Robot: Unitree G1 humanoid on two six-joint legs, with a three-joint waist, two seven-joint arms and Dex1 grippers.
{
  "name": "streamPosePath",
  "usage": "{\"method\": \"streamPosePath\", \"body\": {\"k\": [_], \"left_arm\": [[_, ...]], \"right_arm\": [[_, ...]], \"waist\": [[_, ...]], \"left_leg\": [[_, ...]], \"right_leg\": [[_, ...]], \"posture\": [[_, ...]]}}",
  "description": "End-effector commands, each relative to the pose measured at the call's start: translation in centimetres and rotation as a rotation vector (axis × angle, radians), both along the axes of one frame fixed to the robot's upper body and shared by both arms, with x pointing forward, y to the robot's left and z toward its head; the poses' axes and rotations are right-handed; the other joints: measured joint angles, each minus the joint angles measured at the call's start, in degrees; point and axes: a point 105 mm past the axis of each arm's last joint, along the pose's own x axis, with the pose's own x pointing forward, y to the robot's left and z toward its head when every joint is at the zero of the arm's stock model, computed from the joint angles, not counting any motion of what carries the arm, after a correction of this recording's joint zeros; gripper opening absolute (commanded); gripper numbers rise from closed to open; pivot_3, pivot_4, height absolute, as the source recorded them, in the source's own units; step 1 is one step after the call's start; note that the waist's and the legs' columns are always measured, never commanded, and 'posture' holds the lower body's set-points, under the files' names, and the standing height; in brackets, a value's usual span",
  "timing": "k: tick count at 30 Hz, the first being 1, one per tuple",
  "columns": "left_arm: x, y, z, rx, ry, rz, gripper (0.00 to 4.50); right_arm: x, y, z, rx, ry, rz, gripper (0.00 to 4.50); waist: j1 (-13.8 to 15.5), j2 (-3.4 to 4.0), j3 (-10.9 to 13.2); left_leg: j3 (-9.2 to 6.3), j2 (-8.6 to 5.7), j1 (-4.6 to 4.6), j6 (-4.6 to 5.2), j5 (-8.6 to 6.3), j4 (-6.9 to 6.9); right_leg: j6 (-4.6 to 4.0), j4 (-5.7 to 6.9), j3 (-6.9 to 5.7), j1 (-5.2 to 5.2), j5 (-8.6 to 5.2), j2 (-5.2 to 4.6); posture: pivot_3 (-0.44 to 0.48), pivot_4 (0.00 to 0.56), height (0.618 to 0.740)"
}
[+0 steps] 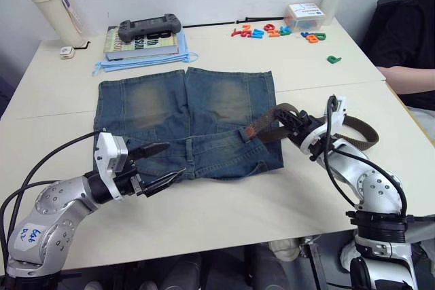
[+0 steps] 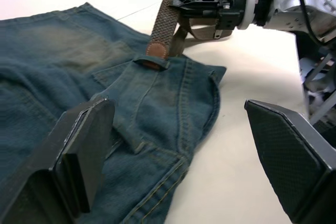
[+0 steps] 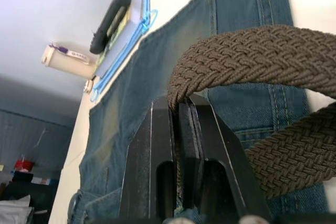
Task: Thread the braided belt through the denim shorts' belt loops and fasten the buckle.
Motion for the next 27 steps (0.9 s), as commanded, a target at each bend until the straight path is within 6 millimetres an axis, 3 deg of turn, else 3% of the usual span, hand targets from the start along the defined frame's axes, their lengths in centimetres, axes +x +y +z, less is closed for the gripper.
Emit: {"method": "streamPosePath", "body": {"k": [1,12,22,27], "left_arm": [[0.0,0.1,0.2,0.017,-0.050,-0.003,4.35],[1.0,-1.6,0.4,0.039,-0.095,-0.021,4.35],[3.6,-5.4,-0.3,0.153,-0.166,-0.024,4.35],[5.0,-6.5,-1.1,0.230,-0.205,0.019,4.35]], "right_arm": [[0.2,1.1,0.5,0.008,-0.017,0.059,0.00],[0.2,3.6,-1.2,-0.022,0.031,0.117,0.00],[-0.8,6.9,-3.0,-0.026,0.091,0.182,0.00],[-0.7,7.1,-3.3,-0.013,0.107,0.172,0.00]], "waist": [[-0.1,0.00,0.0],[-0.1,0.00,0.0],[-0.3,0.01,0.0],[-0.2,0.01,0.0]], "left_leg": [[0.00,-0.01,-0.01,0.00,0.00,0.00],[-0.01,0.00,0.00,-0.01,0.00,0.00],[0.01,0.00,0.00,-0.02,0.00,0.00],[0.00,-0.01,0.00,-0.03,0.00,0.01]], "right_leg": [[0.00,-0.01,0.00,0.00,0.00,-0.01],[0.00,0.02,-0.01,-0.01,0.00,-0.02],[0.00,0.04,0.00,-0.04,0.00,0.05],[0.01,0.05,0.00,-0.04,0.01,0.05]], "posture": [[0.000,0.150,0.713],[0.000,0.150,0.713],[0.000,0.150,0.713],[0.000,0.150,0.713]]}}
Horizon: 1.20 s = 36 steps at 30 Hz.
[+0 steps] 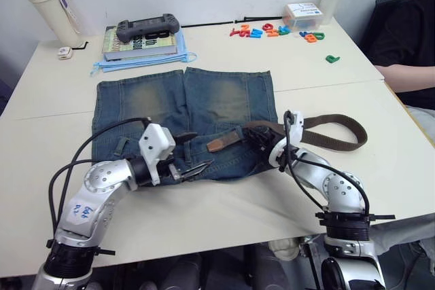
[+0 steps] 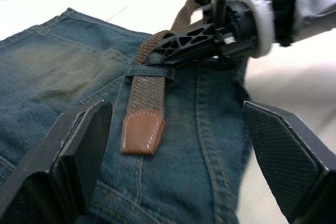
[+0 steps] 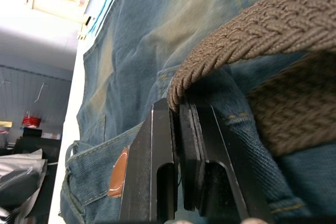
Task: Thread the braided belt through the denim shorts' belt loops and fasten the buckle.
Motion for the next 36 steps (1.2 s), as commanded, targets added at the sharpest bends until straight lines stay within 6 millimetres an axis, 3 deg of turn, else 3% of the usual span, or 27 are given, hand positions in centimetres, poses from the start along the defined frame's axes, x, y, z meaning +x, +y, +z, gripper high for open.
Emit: {"method": "streamPosePath", "body": {"k": [1,7,15,17,20,27,30,36], "left_arm": [[0.7,-0.6,0.1,0.074,-0.084,0.021,4.35],[1.0,0.0,0.8,0.056,-0.087,0.038,4.35],[0.8,1.1,1.8,0.004,-0.079,0.066,4.42],[0.8,1.3,1.8,-0.003,-0.075,0.073,4.42],[0.8,1.6,2.0,-0.016,-0.065,0.086,4.42],[1.0,1.7,2.4,-0.040,-0.057,0.095,4.42],[1.0,1.6,2.5,-0.044,-0.057,0.091,4.42],[1.4,1.2,2.3,-0.017,-0.078,0.075,4.42]], "right_arm": [[-0.3,0.3,0.8,0.011,-0.026,0.007,0.00],[-0.3,-1.0,0.6,-0.039,-0.015,-0.035,0.00],[-0.9,-3.2,2.3,-0.043,-0.031,-0.089,2.87],[-1.4,-3.5,2.9,-0.036,-0.036,-0.089,3.82],[-2.6,-3.9,3.5,-0.058,-0.049,-0.070,3.82],[-6.0,-3.0,2.2,-0.210,-0.038,0.066,3.82],[-6.8,-2.1,3.3,-0.230,-0.106,0.127,3.82],[-8.1,-2.1,4.5,-0.651,-0.372,0.209,3.82]], "waist": [[0.0,0.00,0.0],[0.0,0.00,0.0],[0.2,0.00,0.0],[0.2,0.00,0.0],[0.3,0.00,0.0],[0.1,-0.01,0.0],[0.2,-0.01,0.0],[0.6,-0.05,0.0]], "left_leg": [[0.00,0.00,0.00,0.00,0.00,0.00],[0.00,0.01,0.00,0.00,0.00,-0.01],[-0.02,-0.01,-0.01,0.00,0.00,0.00],[-0.03,-0.02,-0.01,0.00,0.00,0.00],[-0.04,-0.04,-0.02,0.01,0.00,0.01],[0.01,0.00,-0.02,0.01,0.00,0.00],[0.01,0.01,-0.01,0.01,0.00,0.01],[-0.02,-0.03,-0.05,0.04,-0.01,0.04]], "right_leg": [[0.00,0.00,-0.01,0.00,0.00,0.00],[0.00,0.00,0.00,-0.01,0.00,0.01],[0.00,0.00,-0.01,-0.01,0.00,-0.02],[0.00,0.00,-0.02,0.00,0.00,-0.03],[0.00,0.00,-0.03,0.01,0.00,-0.06],[0.00,0.00,0.01,0.01,0.00,-0.07],[0.00,0.01,0.00,0.01,0.00,-0.05],[0.02,-0.07,-0.05,0.04,0.01,-0.06]], "posture": [[0.000,0.150,0.713],[0.000,0.150,0.713],[0.000,0.150,0.713],[0.000,0.150,0.713],[0.000,0.150,0.713],[0.000,0.150,0.713],[0.000,0.150,0.713],[0.000,0.150,0.713]]}}
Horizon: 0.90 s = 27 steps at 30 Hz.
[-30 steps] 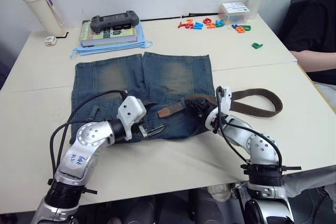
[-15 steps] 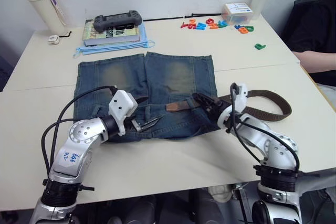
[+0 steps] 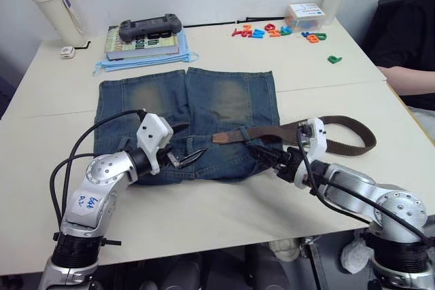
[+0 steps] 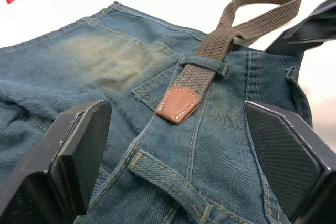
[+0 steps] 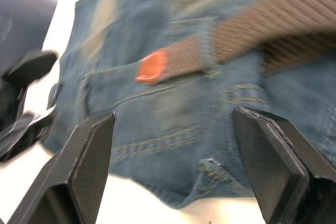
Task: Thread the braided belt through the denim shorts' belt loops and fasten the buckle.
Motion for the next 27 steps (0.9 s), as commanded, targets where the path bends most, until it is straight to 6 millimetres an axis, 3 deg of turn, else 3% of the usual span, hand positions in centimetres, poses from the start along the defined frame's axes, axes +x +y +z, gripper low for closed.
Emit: {"method": "streamPosePath", "body": {"k": [1,5,10,13,19,20,21,27], "left_arm": [[0.1,-1.1,1.3,0.008,-0.075,-0.043,4.42],[0.5,-2.6,1.2,-0.032,-0.035,-0.074,4.42],[1.3,-3.9,1.4,-0.163,0.085,-0.067,4.42],[1.7,-3.7,1.6,-0.163,0.088,-0.055,4.42],[3.1,-3.4,1.8,-0.124,0.055,-0.044,4.42],[3.3,-3.5,1.6,-0.110,0.047,-0.048,4.42],[3.5,-3.7,1.2,-0.069,0.025,-0.059,4.42],[5.0,-4.6,-1.3,0.173,-0.107,-0.142,4.42]], "right_arm": [[-1.0,0.4,1.2,-0.259,-0.228,0.075,3.82],[-1.0,0.1,-0.8,-0.496,-0.323,0.103,3.82],[-0.6,0.4,-1.6,-0.516,-0.376,0.055,3.82],[-0.6,0.4,-1.6,-0.502,-0.392,0.021,3.09],[-0.7,1.3,-1.0,-0.448,-0.434,0.007,0.86],[-0.6,1.4,-1.2,-0.451,-0.433,0.007,0.25],[-0.4,1.3,-1.7,-0.465,-0.418,0.003,0.03],[0.9,0.5,-4.8,-0.504,-0.276,-0.076,0.03]], "waist": [[0.3,-0.01,0.0],[1.1,-0.09,0.0],[1.3,-0.24,0.0],[1.3,-0.24,0.0],[1.3,-0.24,0.0],[1.3,-0.24,0.0],[1.3,-0.24,0.0],[1.3,-0.24,0.0]], "left_leg": [[0.00,-0.03,-0.02,0.00,0.00,0.00],[0.04,-0.05,-0.01,0.00,0.00,0.04],[0.03,-0.04,-0.02,0.01,0.01,0.06],[0.00,-0.03,-0.03,-0.01,0.02,0.08],[-0.01,-0.03,-0.01,-0.04,0.03,0.07],[-0.01,-0.04,-0.01,-0.04,0.03,0.07],[-0.01,-0.05,-0.01,-0.04,0.03,0.07],[-0.01,-0.06,0.00,-0.04,0.03,0.06]], "right_leg": [[0.01,0.00,0.00,-0.02,0.00,-0.01],[0.03,-0.02,-0.01,0.01,0.02,-0.03],[0.08,-0.05,-0.01,0.02,0.04,-0.02],[0.08,-0.03,-0.02,0.02,0.04,-0.01],[0.08,-0.01,-0.02,0.01,0.04,0.03],[0.08,-0.01,-0.02,0.02,0.04,0.02],[0.08,-0.01,-0.02,0.02,0.04,0.01],[0.07,-0.02,-0.03,0.02,0.04,0.01]], "posture": [[0.000,0.150,0.713],[0.000,0.150,0.713],[0.000,0.150,0.713],[0.000,0.150,0.713],[0.000,0.150,0.713],[0.000,0.150,0.713],[0.000,0.150,0.713],[0.000,0.150,0.713]]}}
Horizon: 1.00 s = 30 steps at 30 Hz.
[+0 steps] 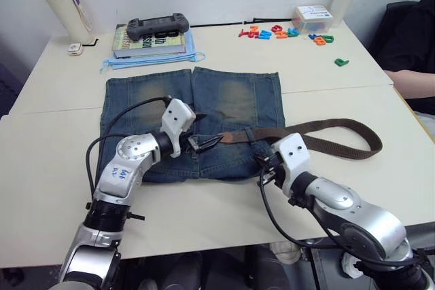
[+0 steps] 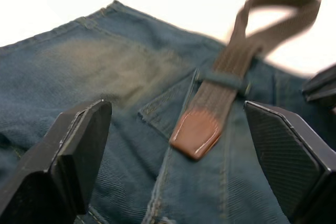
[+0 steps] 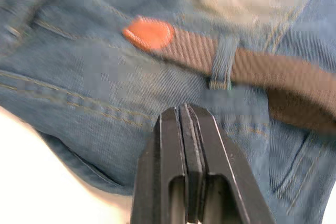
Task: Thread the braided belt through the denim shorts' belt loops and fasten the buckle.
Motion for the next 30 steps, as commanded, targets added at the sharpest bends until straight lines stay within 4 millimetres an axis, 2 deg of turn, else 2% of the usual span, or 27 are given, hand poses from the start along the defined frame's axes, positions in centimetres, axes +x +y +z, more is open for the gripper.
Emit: {"method": "streamPosePath", "body": {"k": [1,6,13,17,23,30], "left_arm": [[0.6,-1.0,-0.1,0.128,-0.125,-0.088,4.42],[2.0,-1.8,-1.3,0.261,-0.161,-0.132,4.42],[2.9,-2.3,-2.8,0.441,-0.205,-0.192,4.42],[3.9,-1.9,-3.3,0.540,-0.215,-0.172,4.42],[6.0,-1.8,-2.6,0.529,-0.207,-0.035,4.42],[6.5,-1.2,-2.1,0.471,-0.127,0.006,4.42]], "right_arm": [[0.4,-0.1,-0.8,0.006,0.035,-0.050,0.03],[0.3,0.2,-2.1,0.023,0.105,-0.074,0.03],[-0.1,1.4,-1.1,0.069,0.092,-0.056,0.03],[0.0,1.7,-0.7,0.082,0.079,-0.054,0.03],[-0.1,2.1,-0.3,0.096,0.069,-0.052,0.03],[-0.1,2.4,0.1,0.106,0.055,-0.054,0.03]], "waist": [[0.0,0.00,0.0],[-0.1,0.00,0.0],[-0.1,-0.06,-0.1],[-0.1,-0.08,-0.1],[-0.1,-0.10,-0.1],[-0.4,-0.10,-0.1]], "left_leg": [[-0.01,0.00,-0.01,-0.01,0.00,0.00],[-0.01,0.00,0.00,0.00,0.00,-0.01],[-0.02,-0.02,0.05,0.00,0.01,0.02],[-0.02,-0.01,0.06,-0.01,0.01,0.03],[-0.02,-0.03,0.08,0.01,0.04,0.05],[-0.02,-0.02,0.10,-0.02,0.06,0.05]], "right_leg": [[0.00,0.00,-0.01,0.00,0.00,0.00],[0.00,0.00,-0.01,-0.01,0.00,-0.01],[0.00,0.08,0.00,0.03,0.00,-0.01],[0.00,0.11,-0.01,0.03,0.00,0.00],[0.01,0.18,0.00,0.04,0.00,-0.01],[0.02,0.24,0.01,0.02,0.01,0.02]], "posture": [[0.000,0.150,0.713],[0.000,0.150,0.713],[0.000,0.150,0.713],[0.000,0.150,0.713],[0.000,0.150,0.713],[0.000,0.150,0.713]]}}
